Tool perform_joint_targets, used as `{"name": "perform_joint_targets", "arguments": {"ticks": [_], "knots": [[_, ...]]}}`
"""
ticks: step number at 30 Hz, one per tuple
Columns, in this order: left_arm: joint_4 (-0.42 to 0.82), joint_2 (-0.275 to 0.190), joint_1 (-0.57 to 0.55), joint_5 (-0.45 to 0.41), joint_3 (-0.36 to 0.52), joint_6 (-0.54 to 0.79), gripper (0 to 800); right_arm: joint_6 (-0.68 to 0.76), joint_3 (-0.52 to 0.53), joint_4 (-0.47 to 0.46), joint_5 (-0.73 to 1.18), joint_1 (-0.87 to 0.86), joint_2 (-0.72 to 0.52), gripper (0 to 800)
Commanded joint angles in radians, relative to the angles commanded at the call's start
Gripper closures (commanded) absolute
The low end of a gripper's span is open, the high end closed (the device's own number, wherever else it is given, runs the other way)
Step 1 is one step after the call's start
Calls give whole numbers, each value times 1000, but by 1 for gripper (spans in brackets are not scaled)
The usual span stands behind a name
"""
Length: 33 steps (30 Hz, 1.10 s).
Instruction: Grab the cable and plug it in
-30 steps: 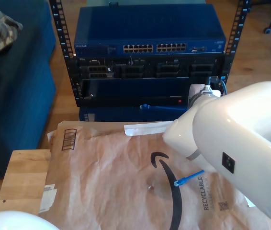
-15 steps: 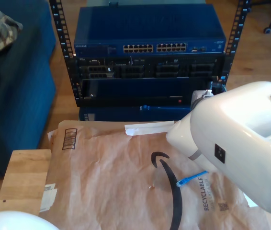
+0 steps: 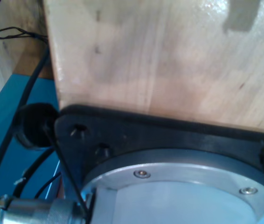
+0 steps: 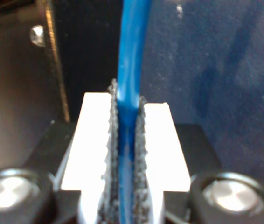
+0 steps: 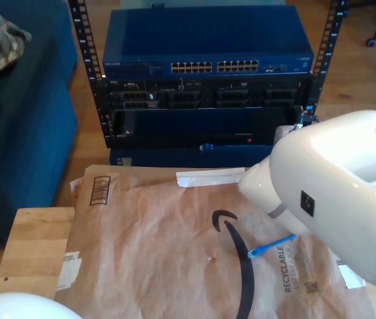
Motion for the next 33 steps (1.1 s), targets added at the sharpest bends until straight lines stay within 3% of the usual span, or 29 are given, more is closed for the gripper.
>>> {"name": "perform_joint_targets", "arguments": {"ticks": [4, 19, 24, 33], "knots": [[0, 0, 0, 0, 0, 0, 0, -2, 61, -2, 44, -5, -94, 800], [0, 0, 0, 0, 0, 0, 0, 8, 477, -18, 26, -118, -509, 800], [0, 0, 0, 0, 0, 0, 0, 17, 506, 0, -58, -112, -562, 800], [0, 0, 0, 0, 0, 0, 0, 20, 516, -2, -49, -121, -617, 800]]}}
